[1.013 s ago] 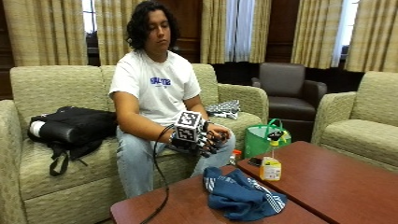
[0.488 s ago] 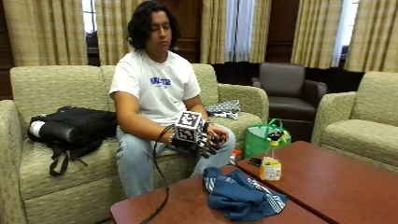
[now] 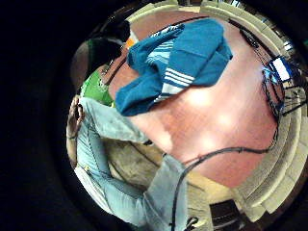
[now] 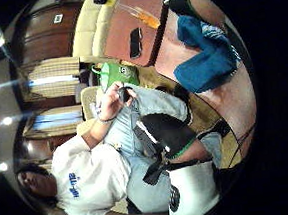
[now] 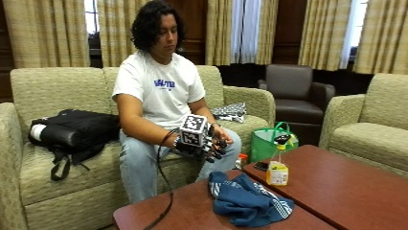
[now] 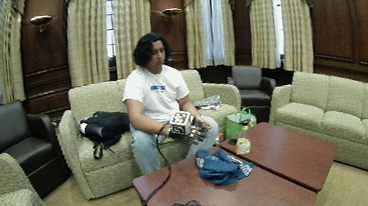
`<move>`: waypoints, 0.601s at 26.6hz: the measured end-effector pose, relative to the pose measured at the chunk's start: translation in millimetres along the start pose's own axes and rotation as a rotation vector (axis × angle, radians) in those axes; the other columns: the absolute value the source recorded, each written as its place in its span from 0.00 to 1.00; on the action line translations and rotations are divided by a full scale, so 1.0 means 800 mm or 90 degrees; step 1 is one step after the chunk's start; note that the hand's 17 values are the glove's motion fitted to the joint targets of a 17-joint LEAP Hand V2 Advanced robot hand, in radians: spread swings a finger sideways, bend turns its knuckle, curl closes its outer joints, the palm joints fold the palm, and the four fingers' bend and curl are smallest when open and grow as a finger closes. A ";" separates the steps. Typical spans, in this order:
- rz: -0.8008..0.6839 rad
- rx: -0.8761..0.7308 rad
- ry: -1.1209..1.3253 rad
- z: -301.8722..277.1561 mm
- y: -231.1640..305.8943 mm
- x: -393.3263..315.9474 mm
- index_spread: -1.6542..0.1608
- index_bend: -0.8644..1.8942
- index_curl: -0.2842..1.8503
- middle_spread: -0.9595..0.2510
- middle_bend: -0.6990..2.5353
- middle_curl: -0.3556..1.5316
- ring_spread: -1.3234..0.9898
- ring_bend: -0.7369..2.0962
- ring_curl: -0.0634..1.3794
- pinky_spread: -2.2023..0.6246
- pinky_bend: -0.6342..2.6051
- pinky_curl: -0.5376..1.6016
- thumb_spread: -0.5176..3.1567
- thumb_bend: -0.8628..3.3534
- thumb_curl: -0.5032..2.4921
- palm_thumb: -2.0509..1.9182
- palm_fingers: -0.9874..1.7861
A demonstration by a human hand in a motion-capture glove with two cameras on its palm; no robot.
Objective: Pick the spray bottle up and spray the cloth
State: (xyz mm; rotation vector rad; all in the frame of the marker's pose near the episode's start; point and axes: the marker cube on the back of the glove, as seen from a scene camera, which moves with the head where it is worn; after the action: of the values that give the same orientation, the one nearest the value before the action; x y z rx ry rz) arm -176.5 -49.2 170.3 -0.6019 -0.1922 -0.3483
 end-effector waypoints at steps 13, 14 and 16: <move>0.008 -0.005 -0.006 -0.003 -0.001 0.001 0.68 0.37 0.27 0.69 0.27 0.35 0.52 0.38 0.28 0.83 0.28 0.42 0.42 0.20 0.27 0.64 0.55; 0.009 -0.003 -0.008 -0.001 0.000 -0.001 0.68 0.37 0.27 0.69 0.27 0.35 0.52 0.38 0.28 0.83 0.28 0.42 0.42 0.20 0.27 0.64 0.55; 0.005 -0.003 -0.008 0.002 0.001 -0.003 0.68 0.37 0.27 0.69 0.27 0.35 0.52 0.38 0.28 0.83 0.28 0.42 0.42 0.20 0.27 0.64 0.55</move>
State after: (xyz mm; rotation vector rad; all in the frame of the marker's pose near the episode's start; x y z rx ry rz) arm -178.7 -46.8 170.1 -0.6096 -0.2009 -0.3377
